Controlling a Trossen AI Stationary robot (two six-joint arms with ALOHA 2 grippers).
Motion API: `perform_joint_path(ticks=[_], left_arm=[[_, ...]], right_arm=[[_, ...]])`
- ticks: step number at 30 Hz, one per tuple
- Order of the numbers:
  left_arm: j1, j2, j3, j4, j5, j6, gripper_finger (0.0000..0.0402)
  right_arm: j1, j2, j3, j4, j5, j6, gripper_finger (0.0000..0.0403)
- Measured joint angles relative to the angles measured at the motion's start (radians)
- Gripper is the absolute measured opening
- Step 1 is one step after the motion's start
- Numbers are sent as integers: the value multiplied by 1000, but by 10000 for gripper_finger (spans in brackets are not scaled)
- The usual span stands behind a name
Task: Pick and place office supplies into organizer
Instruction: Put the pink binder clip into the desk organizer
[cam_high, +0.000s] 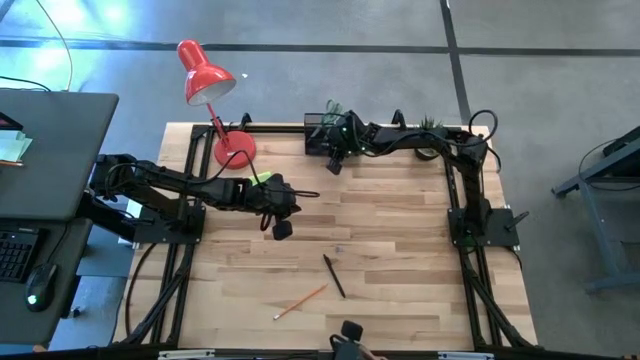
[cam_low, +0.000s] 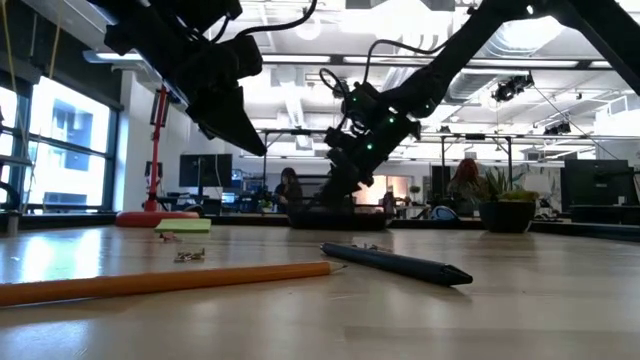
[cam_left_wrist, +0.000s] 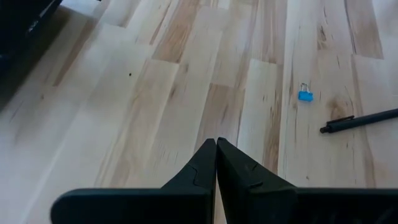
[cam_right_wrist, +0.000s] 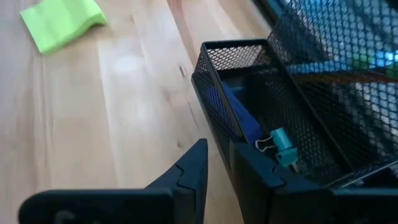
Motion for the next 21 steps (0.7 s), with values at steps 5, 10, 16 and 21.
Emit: perform_joint_path(ticks=[5, 10, 16, 21], left_arm=[[0, 0, 0, -4, 0, 0, 1], [0, 0, 0, -37, 0, -3, 1], [0, 0, 0, -46, 0, -4, 1], [0, 0, 0, -49, 0, -4, 1]], right_arm=[[0, 0, 0, -16, -7, 1, 67], [2, 0, 0, -58, -92, -26, 67], [20, 0, 0, -77, -113, -61, 67], [43, 0, -1, -80, -161, -84, 67]])
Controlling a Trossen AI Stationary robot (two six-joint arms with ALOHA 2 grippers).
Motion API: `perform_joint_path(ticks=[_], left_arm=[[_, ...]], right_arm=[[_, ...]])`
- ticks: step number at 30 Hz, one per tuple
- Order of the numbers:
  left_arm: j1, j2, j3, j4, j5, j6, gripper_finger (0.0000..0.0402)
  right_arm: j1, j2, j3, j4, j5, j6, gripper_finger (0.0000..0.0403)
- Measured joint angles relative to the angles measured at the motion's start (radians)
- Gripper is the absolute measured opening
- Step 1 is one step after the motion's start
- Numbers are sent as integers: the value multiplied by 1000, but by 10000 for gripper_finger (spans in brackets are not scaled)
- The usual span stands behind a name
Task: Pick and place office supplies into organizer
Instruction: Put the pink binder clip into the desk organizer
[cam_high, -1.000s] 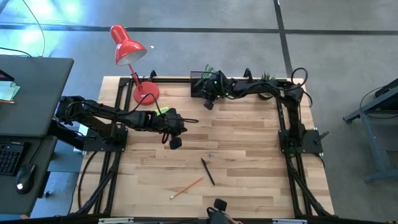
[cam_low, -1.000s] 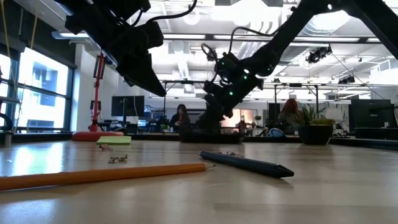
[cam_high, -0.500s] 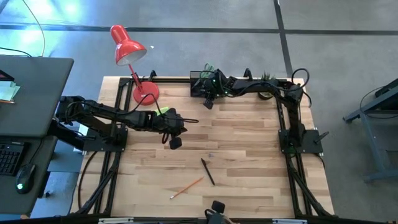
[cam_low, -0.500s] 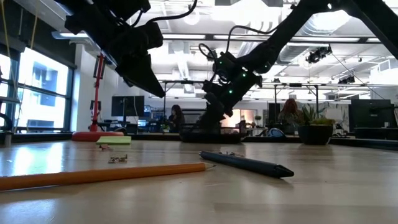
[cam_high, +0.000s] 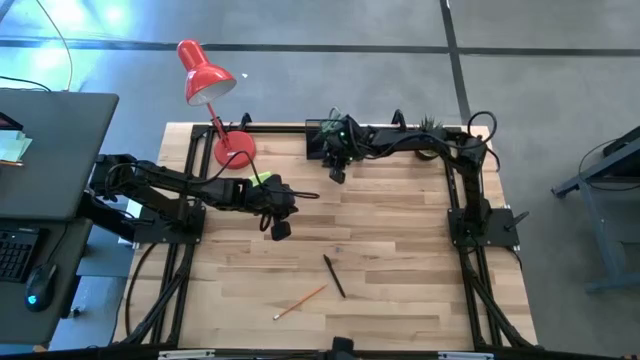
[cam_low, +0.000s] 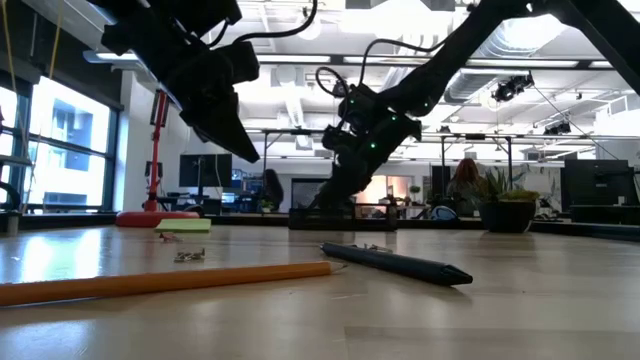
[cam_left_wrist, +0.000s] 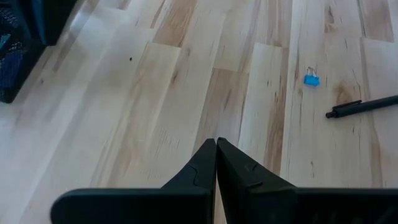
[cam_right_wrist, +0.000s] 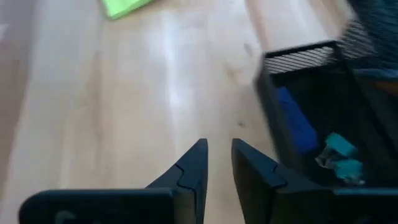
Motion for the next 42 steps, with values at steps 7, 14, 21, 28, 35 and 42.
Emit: perform_joint_path(ticks=[7, 14, 21, 28, 35, 42], left_arm=[[0, 0, 0, -135, -52, -30, 1], [-9, 0, 0, -239, 158, 95, 1], [-81, 0, 0, -254, 199, 220, 5], [-159, 0, 0, -281, 87, 257, 92], [-141, 9, 0, -435, -6, 230, 217], [-143, 56, 1, -387, 31, 240, 255]], right_arm=[[58, -61, -1, -179, -47, 0, 67], [155, -141, -1, -493, -195, -73, 67], [317, -142, -1, -638, -184, -74, 67], [452, -142, -1, -683, -120, -58, 67], [545, -164, -85, -685, -48, 14, 67], [587, -361, -371, -365, 36, 155, 67]])
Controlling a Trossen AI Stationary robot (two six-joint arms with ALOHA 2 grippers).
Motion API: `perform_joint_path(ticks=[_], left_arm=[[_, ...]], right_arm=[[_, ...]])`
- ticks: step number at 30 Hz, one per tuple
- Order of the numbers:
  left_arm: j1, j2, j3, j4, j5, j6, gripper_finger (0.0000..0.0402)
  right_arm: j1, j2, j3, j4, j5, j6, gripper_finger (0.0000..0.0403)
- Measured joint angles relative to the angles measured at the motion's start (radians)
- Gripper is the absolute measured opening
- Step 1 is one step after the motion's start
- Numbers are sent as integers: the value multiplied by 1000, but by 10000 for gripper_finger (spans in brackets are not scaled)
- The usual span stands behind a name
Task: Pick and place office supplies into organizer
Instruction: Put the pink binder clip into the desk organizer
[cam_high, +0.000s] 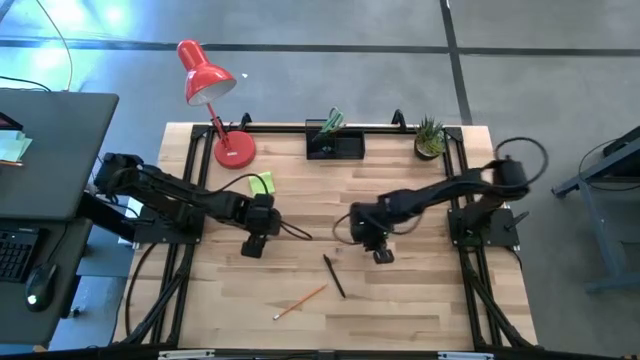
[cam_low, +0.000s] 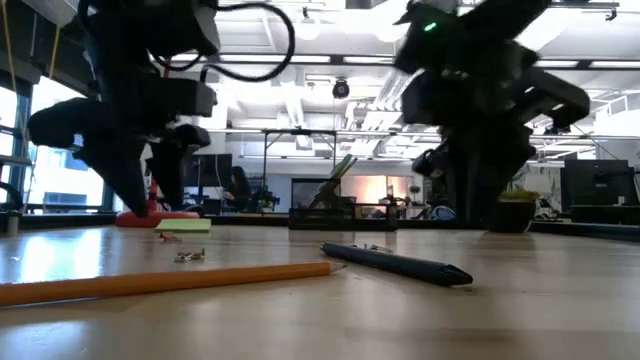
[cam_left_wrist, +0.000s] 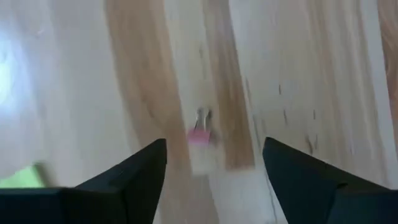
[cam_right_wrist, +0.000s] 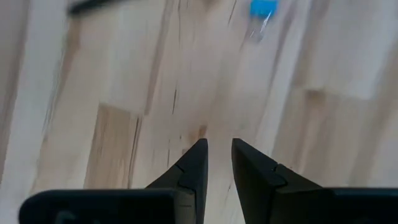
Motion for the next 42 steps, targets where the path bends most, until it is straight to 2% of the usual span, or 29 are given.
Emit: perform_joint_path(ticks=[3, 9, 14, 20, 26, 42], left_arm=[[8, 30, -1, 31, 3, 17, 245], [54, 94, -1, 23, 4, 53, 200], [113, 103, -2, 10, 60, 76, 163], [157, 110, -1, 32, 147, 86, 118], [157, 110, -1, 53, 210, 89, 93], [157, 110, -1, 67, 202, 52, 137]], right_arm=[[21, -113, -140, 194, 47, 62, 67], [64, -298, -387, 570, 105, 110, 67], [75, -394, -519, 744, 164, 116, 67], [80, -425, -564, 778, 240, 133, 67], [97, -425, -564, 779, 240, 132, 67], [98, -424, -562, 775, 241, 158, 67]])
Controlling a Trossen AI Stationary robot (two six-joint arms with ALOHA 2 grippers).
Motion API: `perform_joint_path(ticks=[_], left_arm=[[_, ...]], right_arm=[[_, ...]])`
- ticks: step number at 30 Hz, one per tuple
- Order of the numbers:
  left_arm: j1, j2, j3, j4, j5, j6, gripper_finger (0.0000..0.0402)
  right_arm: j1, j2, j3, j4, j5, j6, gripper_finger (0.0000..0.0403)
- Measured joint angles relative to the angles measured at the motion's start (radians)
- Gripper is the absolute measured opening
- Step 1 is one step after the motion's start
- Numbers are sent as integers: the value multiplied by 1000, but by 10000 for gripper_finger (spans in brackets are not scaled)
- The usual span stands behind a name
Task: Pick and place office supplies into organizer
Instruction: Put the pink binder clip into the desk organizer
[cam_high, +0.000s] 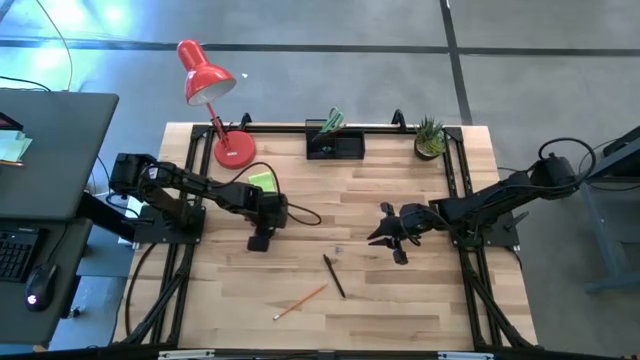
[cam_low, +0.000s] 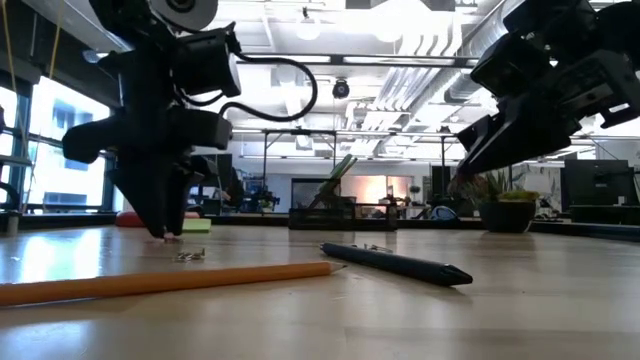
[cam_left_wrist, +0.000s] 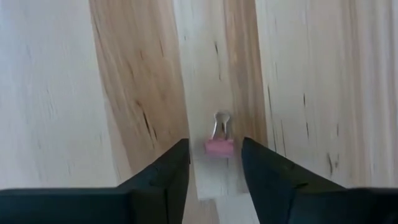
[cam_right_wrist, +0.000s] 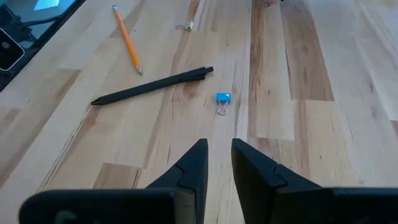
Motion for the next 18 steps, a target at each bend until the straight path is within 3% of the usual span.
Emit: perform_joint_path(ticks=[18], left_arm=[[0, 0, 0, -21, -17, 0, 145]], right_arm=[[0, 1, 0, -24, -7, 0, 67]])
